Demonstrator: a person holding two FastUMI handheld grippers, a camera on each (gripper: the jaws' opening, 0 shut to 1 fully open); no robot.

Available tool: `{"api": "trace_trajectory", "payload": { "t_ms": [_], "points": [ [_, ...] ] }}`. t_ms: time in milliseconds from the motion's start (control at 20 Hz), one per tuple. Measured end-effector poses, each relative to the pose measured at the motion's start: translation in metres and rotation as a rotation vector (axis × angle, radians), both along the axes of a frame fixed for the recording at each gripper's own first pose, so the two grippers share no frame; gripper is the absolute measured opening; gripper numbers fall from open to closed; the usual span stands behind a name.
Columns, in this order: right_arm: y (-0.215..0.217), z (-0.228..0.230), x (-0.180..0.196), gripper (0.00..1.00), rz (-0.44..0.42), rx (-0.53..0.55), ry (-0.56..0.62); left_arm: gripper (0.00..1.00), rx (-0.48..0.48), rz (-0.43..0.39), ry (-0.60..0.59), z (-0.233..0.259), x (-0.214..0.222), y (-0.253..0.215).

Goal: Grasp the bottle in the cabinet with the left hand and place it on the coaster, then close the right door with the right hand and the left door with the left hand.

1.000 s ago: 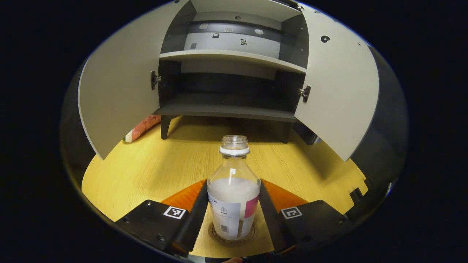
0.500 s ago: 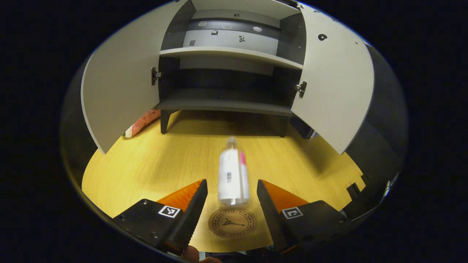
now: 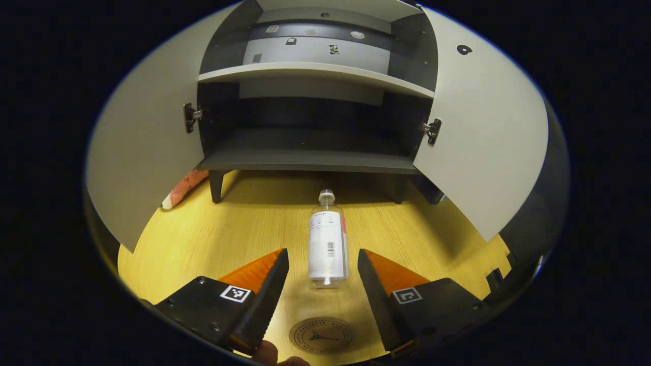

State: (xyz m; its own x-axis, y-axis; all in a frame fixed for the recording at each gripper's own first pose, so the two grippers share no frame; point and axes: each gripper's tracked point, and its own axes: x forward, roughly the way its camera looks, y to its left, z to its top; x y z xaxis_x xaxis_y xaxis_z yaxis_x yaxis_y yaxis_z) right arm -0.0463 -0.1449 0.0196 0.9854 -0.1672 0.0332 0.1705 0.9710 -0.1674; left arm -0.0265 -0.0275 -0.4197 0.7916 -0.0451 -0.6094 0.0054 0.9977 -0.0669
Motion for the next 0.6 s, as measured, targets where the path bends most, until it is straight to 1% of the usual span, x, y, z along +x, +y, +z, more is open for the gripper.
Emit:
{"api": "trace_trajectory", "payload": {
  "t_ms": [50,100,150,200,250,300,350,400,450,600],
  "points": [
    [-0.007,0.001,-0.001,0.96,-0.024,-0.004,-0.004,0.86,0.004,-0.008,0.003,0.000,0.009,0.000],
    [-0.013,0.001,-0.003,0.94,-0.048,-0.005,-0.006,0.86,0.008,-0.020,0.010,-0.003,0.018,-0.001],
    [-0.020,0.002,-0.004,0.96,-0.073,-0.005,-0.008,0.86,0.013,-0.032,0.016,-0.006,0.027,-0.002],
    [-0.025,0.001,-0.006,0.94,-0.098,-0.007,-0.008,0.86,0.016,-0.043,0.024,-0.009,0.034,-0.003],
    [-0.030,0.001,-0.006,0.96,-0.121,-0.011,-0.007,0.86,0.019,-0.056,0.035,-0.014,0.040,-0.006],
    [-0.035,0.000,-0.007,0.94,-0.145,-0.018,-0.006,0.86,0.022,-0.069,0.051,-0.019,0.047,-0.008],
    [-0.040,0.000,-0.009,0.96,-0.168,-0.029,-0.005,0.86,0.024,-0.081,0.071,-0.026,0.051,-0.011],
    [-0.044,0.000,-0.010,0.94,-0.190,-0.040,-0.005,0.86,0.025,-0.093,0.086,-0.031,0.056,-0.013],
    [-0.047,0.001,-0.012,0.96,-0.210,-0.051,-0.004,0.86,0.026,-0.101,0.102,-0.037,0.061,-0.016],
    [-0.054,-0.003,-0.011,0.96,-0.257,-0.076,0.006,0.86,0.030,-0.120,0.148,-0.055,0.070,-0.022]
  ]
}}
